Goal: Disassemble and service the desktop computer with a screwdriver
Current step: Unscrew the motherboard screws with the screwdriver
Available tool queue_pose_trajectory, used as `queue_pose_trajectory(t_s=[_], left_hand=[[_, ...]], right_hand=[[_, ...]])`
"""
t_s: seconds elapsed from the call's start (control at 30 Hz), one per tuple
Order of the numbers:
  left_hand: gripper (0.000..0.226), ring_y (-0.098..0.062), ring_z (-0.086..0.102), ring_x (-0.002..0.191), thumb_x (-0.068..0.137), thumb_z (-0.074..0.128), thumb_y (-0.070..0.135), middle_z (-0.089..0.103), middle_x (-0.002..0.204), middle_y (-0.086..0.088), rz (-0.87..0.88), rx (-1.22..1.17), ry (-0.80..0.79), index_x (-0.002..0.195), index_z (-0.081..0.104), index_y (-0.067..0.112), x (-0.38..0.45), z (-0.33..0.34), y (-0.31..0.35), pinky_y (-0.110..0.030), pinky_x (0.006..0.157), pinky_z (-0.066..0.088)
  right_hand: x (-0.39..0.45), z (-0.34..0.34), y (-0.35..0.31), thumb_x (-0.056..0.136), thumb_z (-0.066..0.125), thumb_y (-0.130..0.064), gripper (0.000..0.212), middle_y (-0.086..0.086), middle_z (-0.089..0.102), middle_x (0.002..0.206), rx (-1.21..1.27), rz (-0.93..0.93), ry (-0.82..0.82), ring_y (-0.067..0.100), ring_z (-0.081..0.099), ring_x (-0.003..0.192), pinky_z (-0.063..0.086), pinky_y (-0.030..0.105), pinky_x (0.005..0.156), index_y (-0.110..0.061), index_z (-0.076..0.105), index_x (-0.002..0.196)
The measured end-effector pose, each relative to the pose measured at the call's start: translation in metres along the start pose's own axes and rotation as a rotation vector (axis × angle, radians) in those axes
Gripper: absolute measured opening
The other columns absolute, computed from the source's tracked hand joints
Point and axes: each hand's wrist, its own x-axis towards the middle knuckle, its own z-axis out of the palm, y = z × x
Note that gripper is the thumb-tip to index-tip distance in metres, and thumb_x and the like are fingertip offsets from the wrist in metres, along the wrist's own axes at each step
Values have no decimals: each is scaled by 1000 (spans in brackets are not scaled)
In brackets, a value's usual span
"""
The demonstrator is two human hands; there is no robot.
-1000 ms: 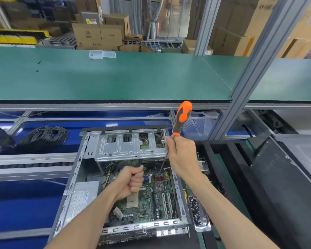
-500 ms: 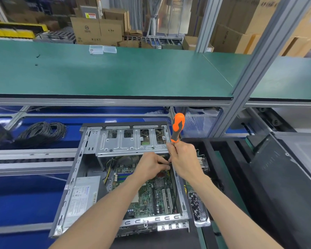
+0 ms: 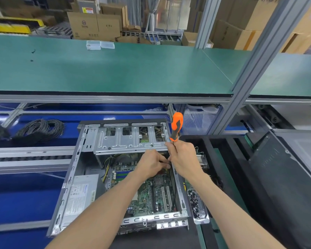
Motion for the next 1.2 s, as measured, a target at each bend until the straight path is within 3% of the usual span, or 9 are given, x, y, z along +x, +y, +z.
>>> queue_pose_trajectory(t_s=[0.13, 0.3, 0.37, 0.5, 0.63, 0.8, 0.87, 1.03, 1.2], left_hand=[[12, -3, 40, 38, 81, 78, 18, 56, 43, 19, 14, -12, 24, 89, 83, 25, 0, 0, 0, -15, 46, 32], [13, -2, 41, 39, 82, 78, 20, 57, 45, 20, -2, 13, 6, 91, 82, 28, 0, 0, 0, -14, 46, 31], [13, -1, 44, 41, 82, 78, 21, 60, 48, 20, -10, 30, -4, 92, 82, 29, 0, 0, -1, -14, 47, 32], [12, -4, 57, 57, 83, 79, 22, 73, 68, 11, -3, 43, -15, 94, 82, 26, 0, 0, 1, -27, 62, 48], [11, 2, 48, 46, 83, 78, 22, 61, 54, 21, 12, 52, -4, 93, 82, 26, 0, 0, 2, -19, 54, 34], [11, -4, 41, 43, 83, 78, 22, 67, 60, 5, 6, 32, -1, 93, 82, 27, -1, 0, 0, -17, 49, 30], [12, -3, 41, 41, 83, 78, 20, 69, 62, 3, 9, 18, 5, 92, 82, 25, -2, 1, 0, -17, 47, 30], [11, -2, 40, 41, 83, 78, 19, 58, 47, 18, 4, 12, 0, 92, 82, 24, -2, 0, 1, -16, 46, 28], [12, -1, 44, 43, 83, 77, 18, 62, 55, 16, -11, 17, 1, 90, 82, 26, -1, 1, 1, -16, 49, 31]], right_hand=[[1, 0, 0, 104, 53, -21, 31, 13, 63, 68, 7, 10, 0, 31, 64, 65, 52, 50, 67, -2, 60, 81], [1, 1, 1, 104, 53, -22, 33, 13, 63, 67, -6, 9, 7, 30, 64, 65, 51, 49, 67, -3, 58, 77], [0, 1, 1, 104, 53, -22, 31, 12, 64, 67, -9, 10, 4, 29, 63, 65, 51, 49, 68, -9, 57, 76], [0, 0, 1, 104, 52, -22, 34, 14, 64, 67, -12, 13, 1, 30, 64, 65, 51, 49, 68, 0, 61, 80], [-1, -1, 0, 105, 51, -21, 33, 15, 65, 69, -37, -9, -3, 32, 64, 68, 51, 50, 70, 2, 62, 83], [0, -1, -1, 104, 52, -20, 33, 16, 65, 70, -26, -8, 3, 33, 64, 69, 51, 50, 70, 4, 63, 84], [-1, -1, -1, 104, 53, -20, 33, 16, 65, 69, -33, -13, 9, 32, 64, 68, 51, 50, 69, 4, 63, 83], [-1, 0, -1, 104, 52, -20, 33, 15, 65, 69, -66, -36, 14, 33, 64, 67, 51, 51, 67, 3, 63, 83], [0, 1, -1, 104, 53, -17, 33, 15, 63, 67, -76, -77, 23, 34, 61, 64, 50, 50, 63, 1, 60, 76]])
